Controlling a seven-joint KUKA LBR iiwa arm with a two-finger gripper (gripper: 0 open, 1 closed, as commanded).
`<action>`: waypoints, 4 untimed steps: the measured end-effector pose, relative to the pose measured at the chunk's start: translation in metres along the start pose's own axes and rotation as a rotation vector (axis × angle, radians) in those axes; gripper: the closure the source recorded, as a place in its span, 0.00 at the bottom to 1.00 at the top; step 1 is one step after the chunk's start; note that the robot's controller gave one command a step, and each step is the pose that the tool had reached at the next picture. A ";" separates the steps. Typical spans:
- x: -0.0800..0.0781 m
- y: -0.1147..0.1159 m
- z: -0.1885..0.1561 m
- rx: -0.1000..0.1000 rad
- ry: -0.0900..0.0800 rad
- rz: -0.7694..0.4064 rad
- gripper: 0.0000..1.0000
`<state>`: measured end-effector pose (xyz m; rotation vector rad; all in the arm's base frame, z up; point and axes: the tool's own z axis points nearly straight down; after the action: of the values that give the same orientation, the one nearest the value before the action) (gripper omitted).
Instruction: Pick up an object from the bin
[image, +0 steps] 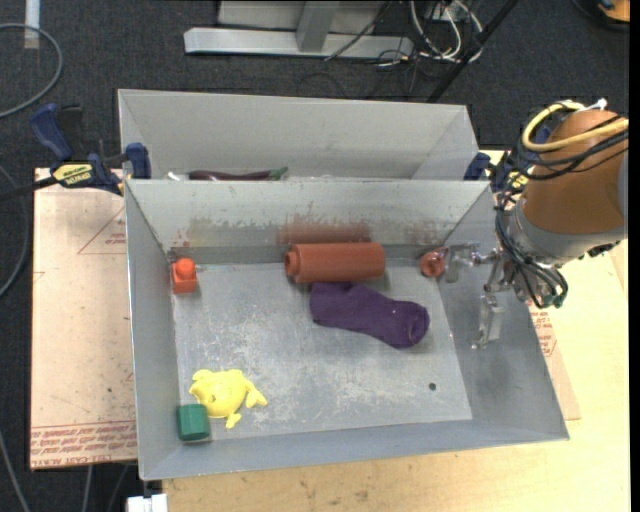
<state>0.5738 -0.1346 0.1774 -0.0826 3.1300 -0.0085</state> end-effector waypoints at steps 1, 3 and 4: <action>0.020 0.039 0.030 -0.007 0.008 -0.041 0.00; 0.018 0.125 0.106 -0.009 0.006 -0.123 1.00; 0.019 0.125 0.107 -0.008 0.006 -0.124 0.00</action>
Offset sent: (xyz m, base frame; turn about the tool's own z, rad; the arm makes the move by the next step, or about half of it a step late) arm 0.0375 0.0332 -0.0892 -0.1036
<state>0.5498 -0.0117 0.0699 -0.2764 3.1253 0.0028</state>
